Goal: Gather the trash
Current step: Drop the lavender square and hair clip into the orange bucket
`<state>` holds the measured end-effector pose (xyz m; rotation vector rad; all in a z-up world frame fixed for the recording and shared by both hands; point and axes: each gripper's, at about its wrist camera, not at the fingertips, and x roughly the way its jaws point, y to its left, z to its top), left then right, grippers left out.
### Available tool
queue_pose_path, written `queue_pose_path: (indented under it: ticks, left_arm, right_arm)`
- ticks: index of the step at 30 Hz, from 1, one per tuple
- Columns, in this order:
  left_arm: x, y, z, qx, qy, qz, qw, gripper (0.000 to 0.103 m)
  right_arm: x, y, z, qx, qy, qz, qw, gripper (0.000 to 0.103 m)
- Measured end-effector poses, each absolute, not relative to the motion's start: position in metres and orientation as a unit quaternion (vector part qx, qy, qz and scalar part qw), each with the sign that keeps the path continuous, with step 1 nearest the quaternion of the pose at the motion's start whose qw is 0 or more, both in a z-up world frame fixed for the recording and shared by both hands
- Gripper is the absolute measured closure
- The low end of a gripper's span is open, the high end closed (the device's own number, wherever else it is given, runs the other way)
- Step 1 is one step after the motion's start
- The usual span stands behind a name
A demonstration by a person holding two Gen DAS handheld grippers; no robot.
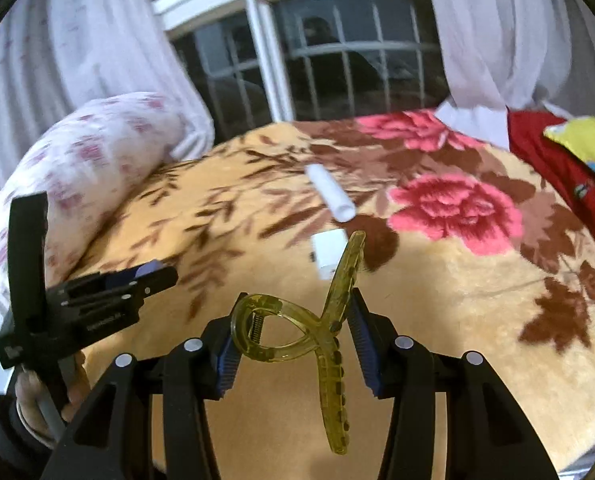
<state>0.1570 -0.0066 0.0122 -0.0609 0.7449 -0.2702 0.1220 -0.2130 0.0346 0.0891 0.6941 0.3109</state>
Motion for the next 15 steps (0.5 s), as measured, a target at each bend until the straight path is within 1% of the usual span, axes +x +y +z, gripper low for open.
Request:
queue_pose_path:
  ticks: [5,10,13,15]
  left_arm:
    - [0.097,-0.015,0.012,-0.015,0.365,-0.147,0.919,0.065]
    - [0.026,-0.018,0.002,0.024,0.359,-0.141,0.922,0.065]
    - [-0.009,-0.022,-0.018,0.044,0.377,-0.146,0.913,0.065]
    - [-0.026,-0.027,-0.039,0.052,0.403,-0.154,0.901,0.065]
  right_arm:
    - [0.081,-0.219,0.032,0.036,0.325,0.171,0.93,0.055]
    - [0.021,-0.23,0.021,0.072,0.342,0.2,0.915,0.055]
    - [-0.012,-0.231,0.003,0.078,0.368,0.213,0.902,0.055]
    - [-0.026,-0.23,-0.014,0.077,0.394,0.216,0.89,0.055]
